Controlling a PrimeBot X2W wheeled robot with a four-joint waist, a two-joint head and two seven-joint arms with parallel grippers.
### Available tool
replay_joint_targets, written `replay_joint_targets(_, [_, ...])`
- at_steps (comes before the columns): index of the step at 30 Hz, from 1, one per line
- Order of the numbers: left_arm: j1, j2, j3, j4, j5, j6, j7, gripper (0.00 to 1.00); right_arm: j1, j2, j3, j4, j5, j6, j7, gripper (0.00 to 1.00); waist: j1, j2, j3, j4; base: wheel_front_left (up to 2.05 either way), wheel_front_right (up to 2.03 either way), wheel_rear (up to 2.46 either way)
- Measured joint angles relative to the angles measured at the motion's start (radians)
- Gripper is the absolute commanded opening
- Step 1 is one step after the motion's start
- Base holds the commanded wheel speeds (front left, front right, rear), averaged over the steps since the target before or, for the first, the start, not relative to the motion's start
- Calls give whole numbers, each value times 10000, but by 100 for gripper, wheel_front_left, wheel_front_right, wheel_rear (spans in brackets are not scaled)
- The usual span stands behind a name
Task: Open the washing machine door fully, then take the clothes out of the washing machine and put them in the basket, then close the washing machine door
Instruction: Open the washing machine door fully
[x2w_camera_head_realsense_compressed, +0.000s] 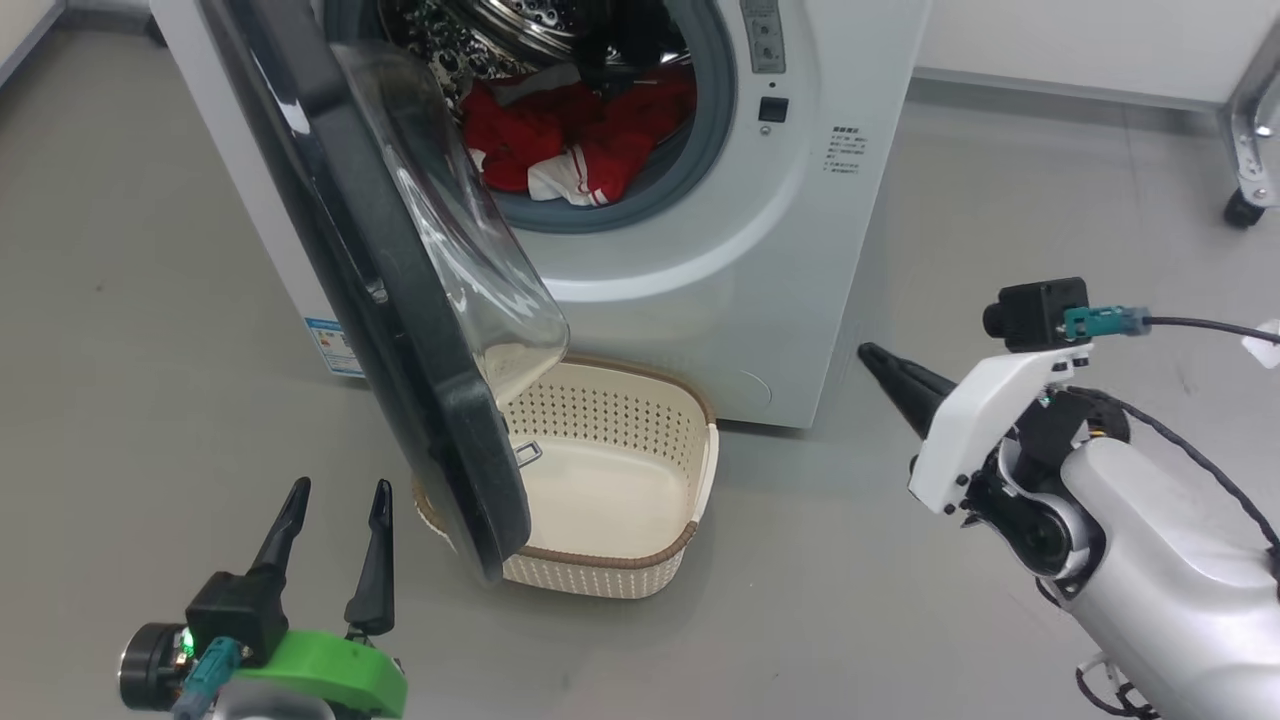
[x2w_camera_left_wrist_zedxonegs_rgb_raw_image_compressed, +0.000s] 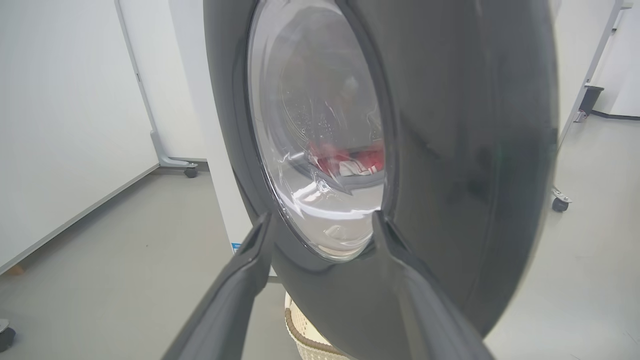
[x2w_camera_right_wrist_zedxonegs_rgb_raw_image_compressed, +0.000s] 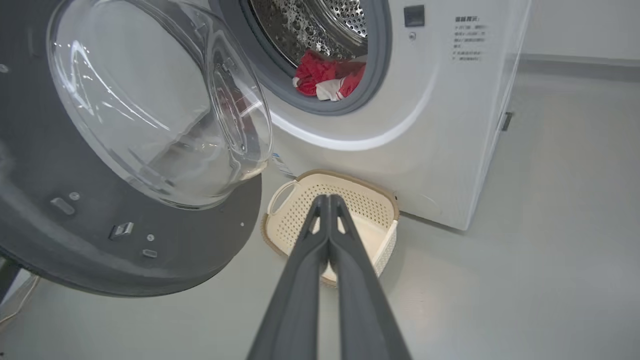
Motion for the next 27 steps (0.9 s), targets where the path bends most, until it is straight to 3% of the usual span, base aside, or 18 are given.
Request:
replay_joint_targets(4, [96,2,71,-40,81,-2,0,100,312,-326,77,-88,-876,-138,-934,0,0,0,-132,-201,0,0,0])
replay_joint_targets(9, [181,0,127,-38,190,-13,0,100,1267,-479,144,-90,-1862,-863,-2393,0,0,0,-350,-444,0,0,0])
replay_joint_targets(16, [274,-4,284,-58,242,-188,0,100,2352,-548,-50,-146,-2299,-1933,-3914,0,0,0,-502,-635,0,0,0])
replay_joint_targets(19, [279,0,332,-58,293,-251,0,100,2759,-531,-234,-159,-2424,-2107,-4389,0,0,0,-543,-700,0,0,0])
replay_joint_targets(27, [356,-10,531,-109,332,-274,0,100,3700,-370,-1231,-291,-2600,-2203,-4374,0,0,0,-604,-814,0,0,0])
